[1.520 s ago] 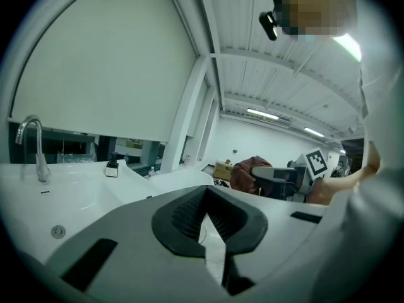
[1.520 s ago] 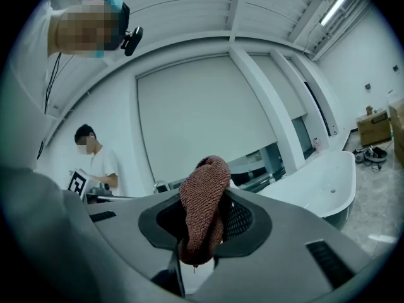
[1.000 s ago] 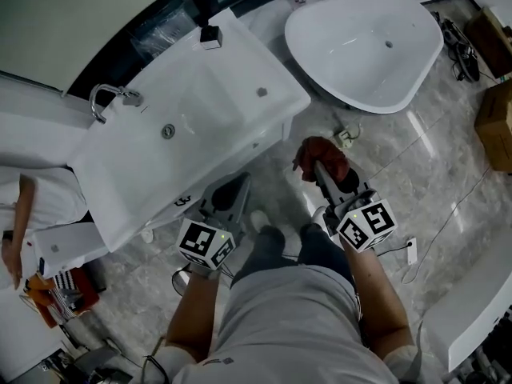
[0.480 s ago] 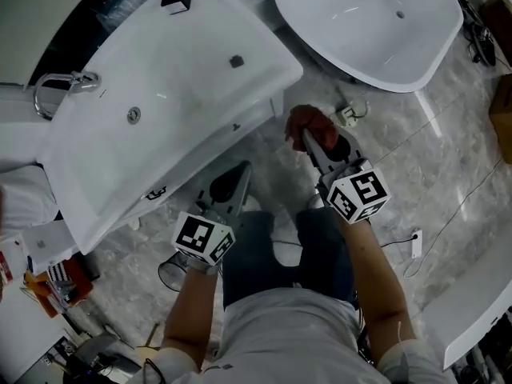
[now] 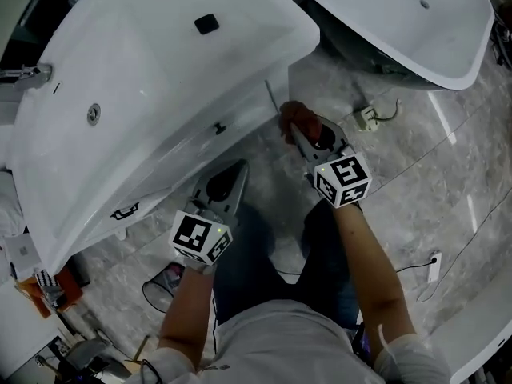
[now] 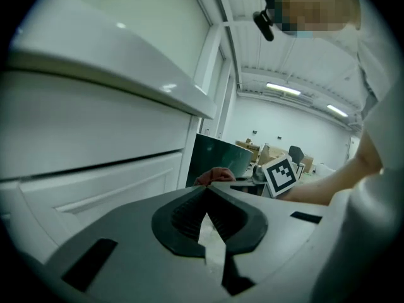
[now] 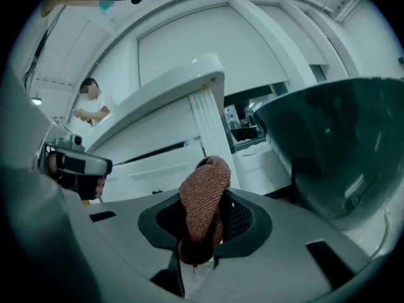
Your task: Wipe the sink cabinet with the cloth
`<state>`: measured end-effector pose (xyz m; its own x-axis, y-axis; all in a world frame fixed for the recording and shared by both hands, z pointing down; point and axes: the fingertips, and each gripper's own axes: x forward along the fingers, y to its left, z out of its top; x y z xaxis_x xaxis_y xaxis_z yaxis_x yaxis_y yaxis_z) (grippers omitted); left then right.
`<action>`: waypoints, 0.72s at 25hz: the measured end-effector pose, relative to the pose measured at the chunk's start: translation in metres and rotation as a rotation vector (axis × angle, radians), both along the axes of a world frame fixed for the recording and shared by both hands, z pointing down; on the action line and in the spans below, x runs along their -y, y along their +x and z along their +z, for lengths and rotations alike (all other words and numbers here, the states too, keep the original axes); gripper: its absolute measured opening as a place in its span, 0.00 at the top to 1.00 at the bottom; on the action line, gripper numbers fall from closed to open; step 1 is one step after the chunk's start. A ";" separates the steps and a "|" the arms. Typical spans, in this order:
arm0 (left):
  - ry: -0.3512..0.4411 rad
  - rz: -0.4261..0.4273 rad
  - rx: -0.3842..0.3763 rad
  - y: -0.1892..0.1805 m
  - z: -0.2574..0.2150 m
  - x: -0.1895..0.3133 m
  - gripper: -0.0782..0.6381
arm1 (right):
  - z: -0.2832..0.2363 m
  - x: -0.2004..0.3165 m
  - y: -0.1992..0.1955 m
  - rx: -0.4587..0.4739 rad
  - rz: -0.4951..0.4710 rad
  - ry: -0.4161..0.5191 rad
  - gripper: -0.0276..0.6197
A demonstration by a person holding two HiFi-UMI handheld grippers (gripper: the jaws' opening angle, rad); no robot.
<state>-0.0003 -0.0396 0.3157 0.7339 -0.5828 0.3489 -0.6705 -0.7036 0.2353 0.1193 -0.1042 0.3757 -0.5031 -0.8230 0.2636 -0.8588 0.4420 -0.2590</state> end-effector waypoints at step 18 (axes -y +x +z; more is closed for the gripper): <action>0.039 -0.079 -0.026 -0.030 0.141 0.028 0.88 | 0.167 0.058 -0.033 -0.198 -0.140 0.041 0.80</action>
<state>-0.0306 -0.0677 0.4567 0.6936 -0.6520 0.3064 -0.7184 -0.6578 0.2263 0.0862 -0.1624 0.5423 -0.5551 -0.7608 0.3362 -0.8204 0.5673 -0.0709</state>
